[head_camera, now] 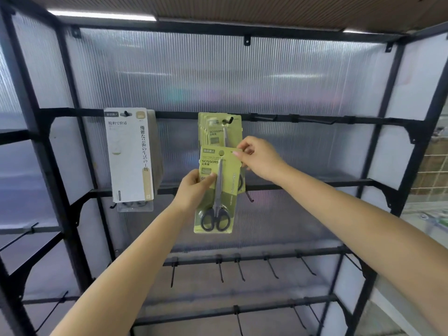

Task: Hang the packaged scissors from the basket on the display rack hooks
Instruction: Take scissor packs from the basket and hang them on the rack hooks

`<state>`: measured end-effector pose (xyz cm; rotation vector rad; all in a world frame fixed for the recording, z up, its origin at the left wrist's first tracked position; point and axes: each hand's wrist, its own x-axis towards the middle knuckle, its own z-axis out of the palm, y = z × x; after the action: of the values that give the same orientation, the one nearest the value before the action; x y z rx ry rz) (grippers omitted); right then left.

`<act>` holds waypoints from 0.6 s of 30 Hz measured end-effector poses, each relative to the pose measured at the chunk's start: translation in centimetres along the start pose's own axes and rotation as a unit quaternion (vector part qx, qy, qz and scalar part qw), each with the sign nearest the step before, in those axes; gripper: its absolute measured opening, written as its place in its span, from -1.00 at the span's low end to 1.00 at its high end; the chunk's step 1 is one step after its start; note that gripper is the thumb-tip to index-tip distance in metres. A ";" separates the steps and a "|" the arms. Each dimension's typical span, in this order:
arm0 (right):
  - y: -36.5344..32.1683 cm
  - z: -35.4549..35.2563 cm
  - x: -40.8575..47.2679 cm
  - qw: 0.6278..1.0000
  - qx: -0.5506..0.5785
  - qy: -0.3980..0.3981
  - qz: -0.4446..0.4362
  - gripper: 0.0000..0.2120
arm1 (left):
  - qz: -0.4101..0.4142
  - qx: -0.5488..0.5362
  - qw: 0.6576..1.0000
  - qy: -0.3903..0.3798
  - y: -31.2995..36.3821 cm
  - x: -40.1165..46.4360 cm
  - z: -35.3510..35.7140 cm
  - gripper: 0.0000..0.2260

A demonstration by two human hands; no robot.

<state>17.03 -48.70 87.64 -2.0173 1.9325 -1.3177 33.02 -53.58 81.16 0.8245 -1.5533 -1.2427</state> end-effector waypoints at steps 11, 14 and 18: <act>-2.4 -4.7 1.7 0.995 -0.039 0.024 -0.084 -0.93 | -0.008 0.002 1.000 -0.019 -1.3 -0.7 1.4 -0.86; -2.4 -4.7 2.9 0.994 -0.052 0.056 -0.075 -0.94 | 0.011 0.011 1.000 0.025 -1.1 0.0 1.3 -0.85; -2.4 -4.6 4.0 0.994 -0.055 0.072 -0.053 -0.89 | 0.022 0.008 0.998 0.056 -0.9 0.6 1.1 -0.89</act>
<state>15.65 -49.29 94.01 -2.1595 2.0269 -1.4476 31.72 -54.03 80.44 0.8500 -1.4852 -1.1347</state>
